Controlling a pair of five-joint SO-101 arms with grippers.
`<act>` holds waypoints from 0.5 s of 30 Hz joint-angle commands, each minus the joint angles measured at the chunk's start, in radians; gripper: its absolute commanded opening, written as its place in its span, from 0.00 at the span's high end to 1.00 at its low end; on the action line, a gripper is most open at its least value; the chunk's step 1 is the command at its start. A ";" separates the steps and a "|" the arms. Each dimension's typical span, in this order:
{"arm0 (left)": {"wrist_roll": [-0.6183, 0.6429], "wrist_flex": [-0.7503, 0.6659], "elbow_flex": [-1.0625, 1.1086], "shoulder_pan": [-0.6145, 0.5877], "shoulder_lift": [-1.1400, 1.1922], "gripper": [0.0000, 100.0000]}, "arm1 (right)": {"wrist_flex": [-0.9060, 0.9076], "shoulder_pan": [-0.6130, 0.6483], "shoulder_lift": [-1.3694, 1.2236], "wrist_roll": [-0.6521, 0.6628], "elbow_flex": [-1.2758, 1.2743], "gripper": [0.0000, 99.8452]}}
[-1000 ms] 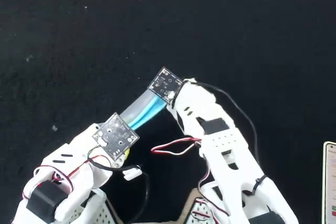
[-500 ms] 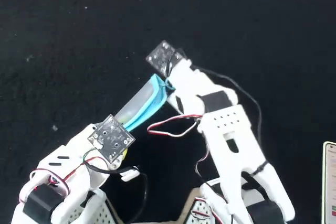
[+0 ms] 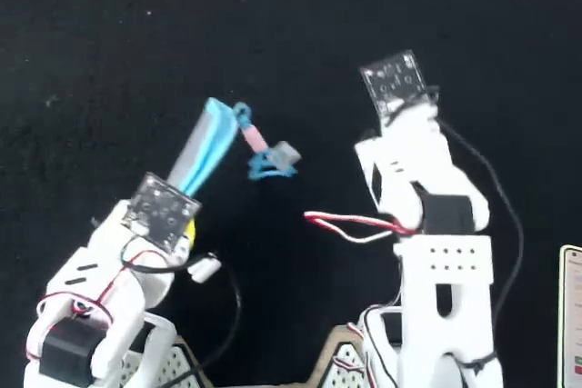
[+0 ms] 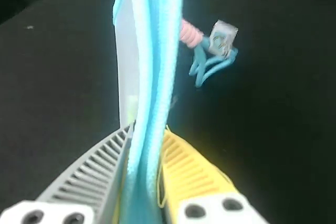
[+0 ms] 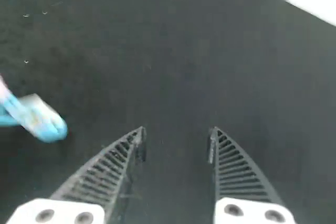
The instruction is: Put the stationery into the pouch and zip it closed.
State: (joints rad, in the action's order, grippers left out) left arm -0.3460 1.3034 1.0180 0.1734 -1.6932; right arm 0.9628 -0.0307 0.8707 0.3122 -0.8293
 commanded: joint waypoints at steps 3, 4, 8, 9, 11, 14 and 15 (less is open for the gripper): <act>-0.002 -0.160 -0.045 -0.090 -0.006 0.97 | -0.176 -0.029 0.091 -0.104 -0.257 0.81; -0.003 -0.187 -0.045 -0.108 -0.005 0.97 | -0.218 -0.023 0.102 -0.133 -0.303 0.81; -0.006 -0.295 -0.041 -0.209 -0.002 0.97 | -0.308 -0.015 0.145 -0.167 -0.423 0.81; -0.008 -0.334 -0.030 -0.237 -0.002 0.97 | -0.315 -0.014 0.151 -0.167 -0.441 0.81; -0.040 -0.431 0.015 -0.274 -0.002 0.97 | -0.318 -0.008 0.162 -0.167 -0.467 0.81; -0.121 -0.603 0.134 -0.289 0.017 0.97 | -0.319 0.029 0.165 -0.167 -0.486 0.81; -0.133 -0.669 0.182 -0.288 0.037 0.97 | -0.318 0.043 0.165 -0.167 -0.487 0.81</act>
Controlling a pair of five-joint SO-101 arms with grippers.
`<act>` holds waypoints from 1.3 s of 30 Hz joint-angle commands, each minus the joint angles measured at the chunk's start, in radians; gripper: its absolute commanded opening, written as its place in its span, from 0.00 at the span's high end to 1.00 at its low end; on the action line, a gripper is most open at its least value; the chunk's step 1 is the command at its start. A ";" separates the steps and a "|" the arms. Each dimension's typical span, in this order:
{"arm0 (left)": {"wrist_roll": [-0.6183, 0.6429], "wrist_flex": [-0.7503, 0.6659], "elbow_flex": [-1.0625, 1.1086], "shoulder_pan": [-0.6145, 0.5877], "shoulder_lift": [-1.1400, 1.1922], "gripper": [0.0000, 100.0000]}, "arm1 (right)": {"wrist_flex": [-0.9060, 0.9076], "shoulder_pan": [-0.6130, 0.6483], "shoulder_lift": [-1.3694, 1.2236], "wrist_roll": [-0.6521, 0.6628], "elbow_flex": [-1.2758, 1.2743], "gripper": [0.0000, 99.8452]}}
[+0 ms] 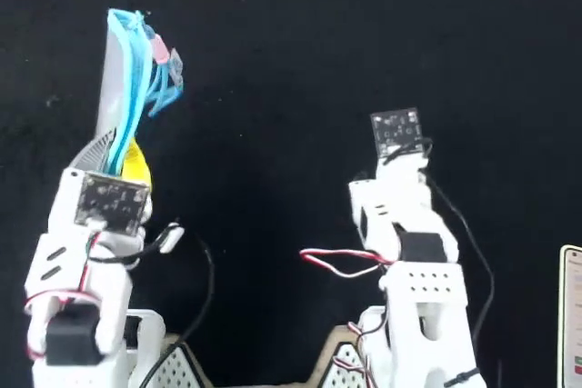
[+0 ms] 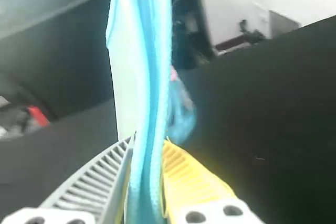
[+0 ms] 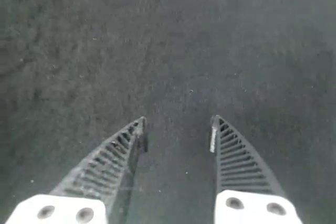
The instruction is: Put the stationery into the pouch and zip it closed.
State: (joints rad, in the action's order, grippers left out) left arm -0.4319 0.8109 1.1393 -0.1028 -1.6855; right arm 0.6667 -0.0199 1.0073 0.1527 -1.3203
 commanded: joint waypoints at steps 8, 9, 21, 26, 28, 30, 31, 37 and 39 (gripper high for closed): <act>-0.049 -0.611 0.280 0.119 0.382 0.97 | -0.015 0.071 0.022 -0.008 0.002 0.81; -0.048 -0.609 0.269 0.154 0.440 0.96 | -0.015 0.069 0.022 -0.008 0.002 0.81; 0.164 -0.486 0.076 0.312 0.887 0.76 | -0.014 0.066 0.022 0.000 0.002 0.81; 0.153 -0.048 -0.116 0.320 0.848 0.71 | -0.014 0.066 0.022 0.000 0.002 0.81; 0.078 0.130 -0.196 0.314 0.825 0.71 | -0.014 0.066 0.022 0.000 0.001 0.81; 0.000 0.281 -0.263 0.312 0.801 0.71 | -0.014 0.068 0.022 0.000 0.001 0.81; -0.031 0.341 -0.289 0.311 0.786 0.71 | -0.014 0.069 0.022 0.000 0.001 0.81; -0.107 0.417 -0.321 0.206 0.675 0.75 | -0.015 0.068 0.025 0.000 -0.008 0.81; -0.121 0.376 -0.285 0.114 0.640 0.75 | -0.017 0.068 0.027 0.000 -0.013 0.81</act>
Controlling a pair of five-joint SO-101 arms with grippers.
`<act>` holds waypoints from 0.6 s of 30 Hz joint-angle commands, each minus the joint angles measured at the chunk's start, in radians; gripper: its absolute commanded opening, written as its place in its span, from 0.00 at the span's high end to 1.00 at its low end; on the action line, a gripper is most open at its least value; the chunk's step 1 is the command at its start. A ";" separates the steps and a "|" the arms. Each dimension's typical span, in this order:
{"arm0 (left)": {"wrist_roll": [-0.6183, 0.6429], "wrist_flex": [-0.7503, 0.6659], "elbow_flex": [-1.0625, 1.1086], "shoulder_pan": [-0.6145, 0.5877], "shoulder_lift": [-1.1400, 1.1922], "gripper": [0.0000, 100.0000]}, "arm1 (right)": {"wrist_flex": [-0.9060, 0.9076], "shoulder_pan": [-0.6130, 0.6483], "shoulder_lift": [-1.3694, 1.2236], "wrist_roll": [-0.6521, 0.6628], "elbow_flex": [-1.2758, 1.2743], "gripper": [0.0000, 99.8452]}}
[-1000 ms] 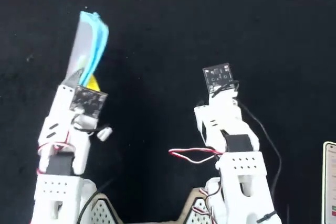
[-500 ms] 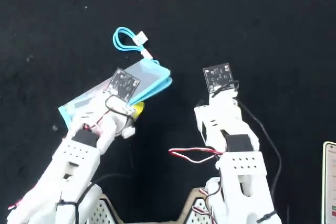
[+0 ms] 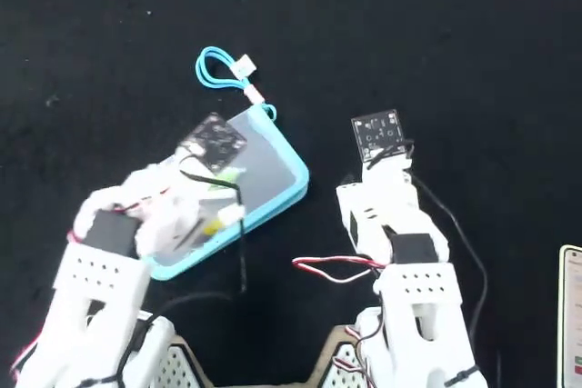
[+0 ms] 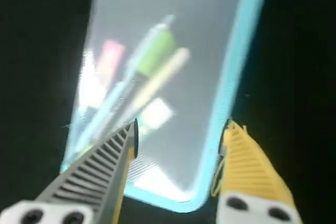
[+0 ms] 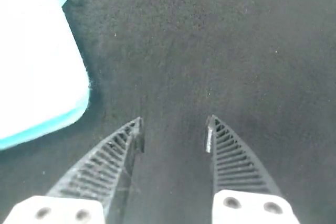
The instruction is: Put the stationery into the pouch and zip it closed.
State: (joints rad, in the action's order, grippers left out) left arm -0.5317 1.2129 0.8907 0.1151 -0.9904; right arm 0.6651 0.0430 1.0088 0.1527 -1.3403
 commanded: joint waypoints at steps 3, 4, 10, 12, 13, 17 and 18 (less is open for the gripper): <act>-0.023 -0.152 0.099 -0.251 -0.100 0.78 | -0.018 0.005 0.027 0.000 0.005 0.81; -0.021 -0.198 0.156 -0.292 -0.117 0.81 | -0.018 0.005 0.027 0.000 0.005 0.81; -0.018 -0.399 0.461 -0.479 -0.264 0.94 | -0.018 0.003 0.027 0.000 0.004 0.97; -0.018 -0.448 0.547 -0.516 -0.333 0.97 | -0.018 0.003 0.027 0.002 0.004 0.98; -0.018 -0.460 0.587 -0.527 -0.370 0.97 | -0.014 0.009 0.027 0.002 0.005 0.99; -0.017 -0.457 0.736 -0.561 -0.540 0.96 | -0.011 0.002 0.028 -0.008 -0.019 0.99; -0.017 -0.442 0.769 -0.578 -0.585 0.96 | -0.011 0.002 0.028 -0.008 -0.033 0.99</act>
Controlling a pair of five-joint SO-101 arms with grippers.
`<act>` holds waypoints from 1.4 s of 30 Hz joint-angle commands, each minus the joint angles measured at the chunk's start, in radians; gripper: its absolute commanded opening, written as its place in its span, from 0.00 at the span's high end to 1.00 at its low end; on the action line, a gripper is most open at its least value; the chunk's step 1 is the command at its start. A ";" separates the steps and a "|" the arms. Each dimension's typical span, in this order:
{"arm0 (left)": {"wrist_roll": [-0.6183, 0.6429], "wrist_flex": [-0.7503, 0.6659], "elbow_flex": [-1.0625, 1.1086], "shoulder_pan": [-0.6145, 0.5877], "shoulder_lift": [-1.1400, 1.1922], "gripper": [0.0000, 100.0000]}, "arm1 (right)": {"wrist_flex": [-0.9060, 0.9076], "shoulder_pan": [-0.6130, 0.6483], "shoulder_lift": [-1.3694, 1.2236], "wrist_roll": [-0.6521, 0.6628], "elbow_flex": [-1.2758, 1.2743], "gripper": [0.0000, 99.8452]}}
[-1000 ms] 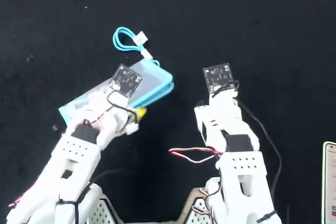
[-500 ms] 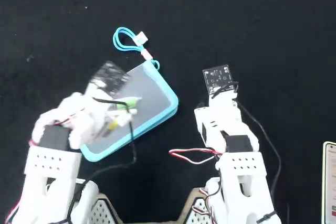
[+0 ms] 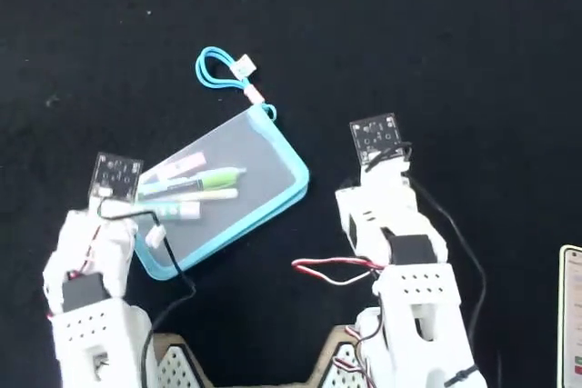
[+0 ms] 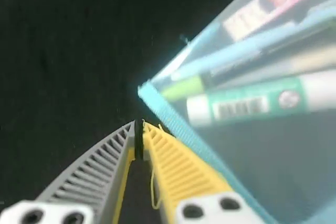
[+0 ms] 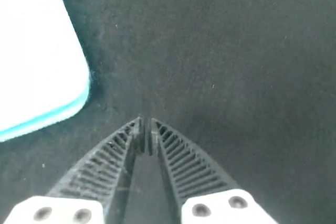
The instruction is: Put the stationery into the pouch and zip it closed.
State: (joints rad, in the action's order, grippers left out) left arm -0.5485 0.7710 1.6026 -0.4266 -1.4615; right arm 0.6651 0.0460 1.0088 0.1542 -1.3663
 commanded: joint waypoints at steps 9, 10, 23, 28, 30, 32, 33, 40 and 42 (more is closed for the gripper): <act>0.138 0.276 0.096 -0.038 -0.359 0.96 | -0.011 -0.232 0.028 -0.009 -0.120 0.99; 0.150 0.276 0.096 0.018 -0.342 0.96 | -0.011 -0.265 0.028 -0.009 -0.120 0.99; 0.222 0.269 0.096 0.484 -0.324 0.96 | 0.253 -0.336 0.177 -0.011 -0.124 0.99; 0.273 0.250 0.097 0.536 -0.324 0.96 | 0.390 -0.253 0.470 -0.011 -0.217 0.99; 0.267 0.256 0.099 0.519 -0.324 0.96 | 0.474 -0.230 0.613 -0.011 -0.251 0.99; 0.267 0.279 0.093 0.438 -0.324 0.96 | 0.559 -0.215 0.765 -0.011 -0.297 0.99; 0.267 0.288 0.085 0.375 -0.324 0.96 | 0.597 -0.215 0.843 -0.011 -0.321 0.99; 0.269 0.319 0.079 -0.048 -0.324 0.96 | 0.594 -0.210 0.819 -0.008 -0.321 0.99; 0.269 0.322 0.101 -0.081 -0.315 0.96 | 0.605 -0.210 0.819 -0.003 -0.321 0.99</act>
State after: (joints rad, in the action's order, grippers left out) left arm -0.2831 1.0886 1.6794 -0.4419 -1.7898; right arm 1.2758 -0.1734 1.7990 0.1542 -1.6901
